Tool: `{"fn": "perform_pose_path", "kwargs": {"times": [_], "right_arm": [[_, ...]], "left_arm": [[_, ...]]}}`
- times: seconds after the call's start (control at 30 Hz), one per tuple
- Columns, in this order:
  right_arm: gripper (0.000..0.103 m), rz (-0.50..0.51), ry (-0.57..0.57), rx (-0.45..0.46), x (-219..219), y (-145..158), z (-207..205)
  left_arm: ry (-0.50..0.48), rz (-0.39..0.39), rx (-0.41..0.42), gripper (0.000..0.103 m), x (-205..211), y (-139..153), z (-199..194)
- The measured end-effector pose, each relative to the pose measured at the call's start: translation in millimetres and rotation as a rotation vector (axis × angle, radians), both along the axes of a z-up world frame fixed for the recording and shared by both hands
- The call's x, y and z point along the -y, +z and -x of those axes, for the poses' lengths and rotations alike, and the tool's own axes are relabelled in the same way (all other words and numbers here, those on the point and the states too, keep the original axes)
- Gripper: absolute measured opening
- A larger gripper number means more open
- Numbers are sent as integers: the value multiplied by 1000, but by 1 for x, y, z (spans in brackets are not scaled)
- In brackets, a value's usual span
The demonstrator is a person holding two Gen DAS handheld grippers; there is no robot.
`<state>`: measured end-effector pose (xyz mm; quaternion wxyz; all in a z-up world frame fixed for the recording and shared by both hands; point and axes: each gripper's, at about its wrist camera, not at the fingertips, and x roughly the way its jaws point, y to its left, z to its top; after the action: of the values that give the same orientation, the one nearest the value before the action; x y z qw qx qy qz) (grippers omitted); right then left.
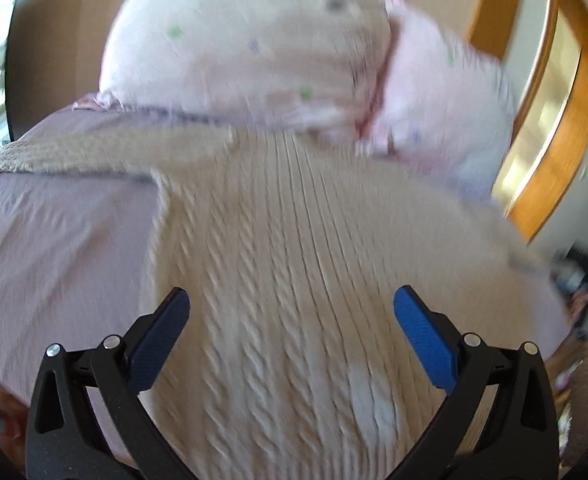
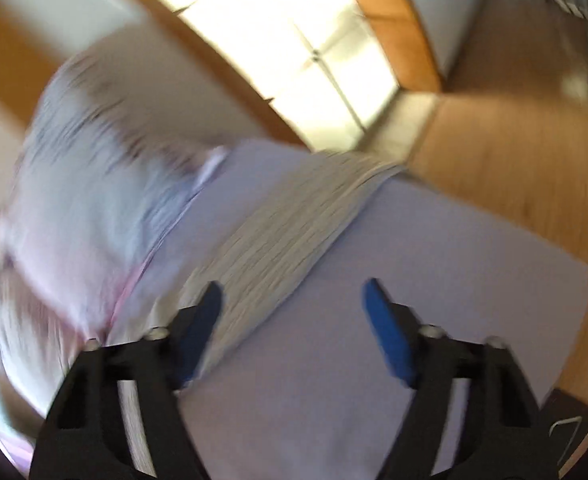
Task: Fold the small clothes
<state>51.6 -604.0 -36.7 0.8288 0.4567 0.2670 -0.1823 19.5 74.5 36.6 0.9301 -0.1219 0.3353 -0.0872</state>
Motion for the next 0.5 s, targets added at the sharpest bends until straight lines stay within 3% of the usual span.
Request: {"fn": "perform_pose_path", "kwargs": {"times": [0.13,0.2,0.27,0.3,0.37,0.43,0.5], "right_arm": [[53,-147,-99,27,42,-23,-17],[47,-160,-125,32,48,-24,-24],[30,-178,-153,41,56,-27,-31],[12,-195,-172,44,61,-31,-31],[8,-233,-190,61,72,-38,-28],[8,-197,-206,53,66,-29,-28],[7,-30,-149,120,37,10,-32]], "left_arm": [[85,47,-3,101,-38,7,-21],[133,66,6,101,-58,9,-29],[145,133,58,101,-81,7,-33],[153,182,99,101,-94,8,-34],[189,204,117,101,-114,9,-37],[250,161,90,101,-133,12,-47],[307,146,72,101,-156,16,-53]]}}
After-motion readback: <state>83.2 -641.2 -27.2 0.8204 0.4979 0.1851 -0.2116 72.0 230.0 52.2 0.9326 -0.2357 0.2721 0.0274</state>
